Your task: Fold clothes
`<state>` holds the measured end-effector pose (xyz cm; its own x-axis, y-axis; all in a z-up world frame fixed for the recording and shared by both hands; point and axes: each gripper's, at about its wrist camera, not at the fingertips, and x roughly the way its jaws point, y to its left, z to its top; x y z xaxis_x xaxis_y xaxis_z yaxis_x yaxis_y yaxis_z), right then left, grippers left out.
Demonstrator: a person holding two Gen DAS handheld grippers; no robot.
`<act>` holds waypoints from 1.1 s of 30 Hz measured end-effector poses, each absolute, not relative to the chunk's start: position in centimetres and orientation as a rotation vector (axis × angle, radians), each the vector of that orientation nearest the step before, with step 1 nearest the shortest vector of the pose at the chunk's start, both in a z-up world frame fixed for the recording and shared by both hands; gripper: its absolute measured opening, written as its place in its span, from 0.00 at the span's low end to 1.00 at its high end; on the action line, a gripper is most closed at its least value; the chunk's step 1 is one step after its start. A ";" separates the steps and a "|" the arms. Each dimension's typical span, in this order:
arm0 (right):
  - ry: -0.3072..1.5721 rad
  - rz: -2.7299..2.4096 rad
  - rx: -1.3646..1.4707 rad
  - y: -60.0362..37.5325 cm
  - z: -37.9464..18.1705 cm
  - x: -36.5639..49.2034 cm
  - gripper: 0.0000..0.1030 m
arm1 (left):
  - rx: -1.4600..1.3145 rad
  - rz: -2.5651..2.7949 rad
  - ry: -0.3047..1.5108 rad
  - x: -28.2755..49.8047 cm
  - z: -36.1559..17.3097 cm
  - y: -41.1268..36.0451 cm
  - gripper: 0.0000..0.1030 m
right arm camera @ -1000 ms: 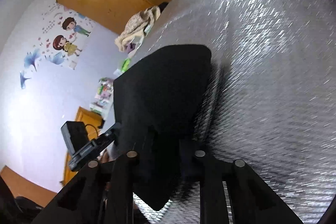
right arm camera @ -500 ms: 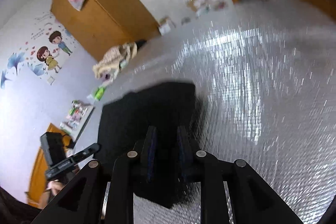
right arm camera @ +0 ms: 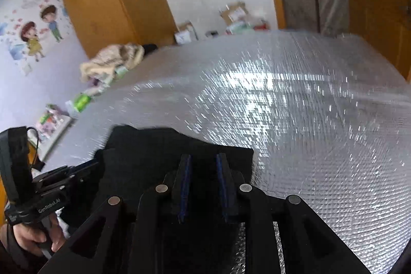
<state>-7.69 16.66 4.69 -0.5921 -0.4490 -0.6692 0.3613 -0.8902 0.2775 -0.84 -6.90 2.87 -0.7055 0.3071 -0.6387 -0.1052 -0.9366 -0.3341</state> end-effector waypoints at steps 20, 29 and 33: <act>-0.305 -2.408 1.049 19.6 4.9 -8.2 0.22 | -1.062 2.712 -0.397 -2.2 4.2 -8.0 0.02; -0.367 -2.349 1.132 19.2 2.2 -11.3 0.18 | -1.089 2.648 -0.493 -2.8 3.0 -9.2 0.02; -0.372 -2.357 1.077 20.3 3.5 -9.4 0.20 | -1.023 2.670 -0.509 -0.7 4.1 -10.0 0.02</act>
